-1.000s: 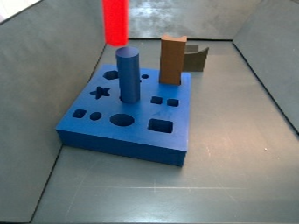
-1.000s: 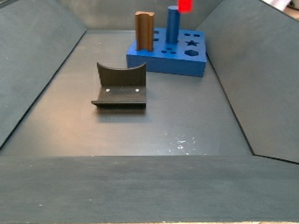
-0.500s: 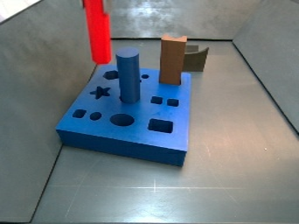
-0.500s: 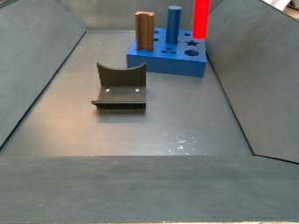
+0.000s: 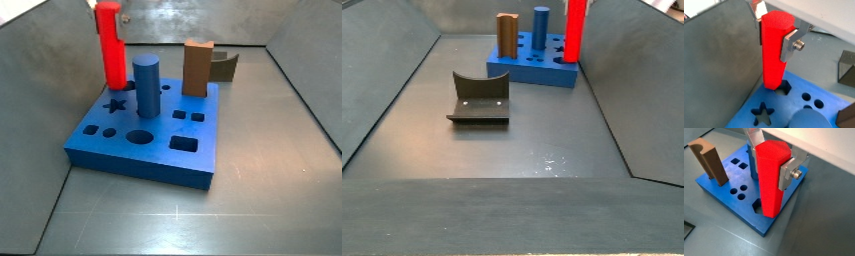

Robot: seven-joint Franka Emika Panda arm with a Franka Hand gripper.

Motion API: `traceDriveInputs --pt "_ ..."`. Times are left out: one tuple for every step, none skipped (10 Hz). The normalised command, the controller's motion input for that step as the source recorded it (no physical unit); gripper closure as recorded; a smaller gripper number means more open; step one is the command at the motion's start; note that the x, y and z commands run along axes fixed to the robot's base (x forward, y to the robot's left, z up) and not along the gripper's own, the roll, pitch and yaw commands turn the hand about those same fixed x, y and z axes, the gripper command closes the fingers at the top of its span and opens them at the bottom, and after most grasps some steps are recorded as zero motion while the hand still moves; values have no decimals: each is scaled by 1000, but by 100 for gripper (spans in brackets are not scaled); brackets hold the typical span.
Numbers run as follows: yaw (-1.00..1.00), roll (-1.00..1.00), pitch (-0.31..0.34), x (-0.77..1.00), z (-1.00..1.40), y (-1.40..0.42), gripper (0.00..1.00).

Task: Pick up the hexagon object. Move up. Move to above the board. Insert the hexagon object.
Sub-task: Insert the hexagon object.

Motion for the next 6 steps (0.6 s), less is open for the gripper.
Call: traceDriveInputs --pt "120 0 0 309 -477 0 100" --pt "151 97 0 223 -477 29 100" --pt "160 141 0 177 -449 71 100" --pt "151 97 10 269 -486 46 100" --pt "171 73 7 309 -491 46 100" --pt "197 77 0 329 -580 0 100"
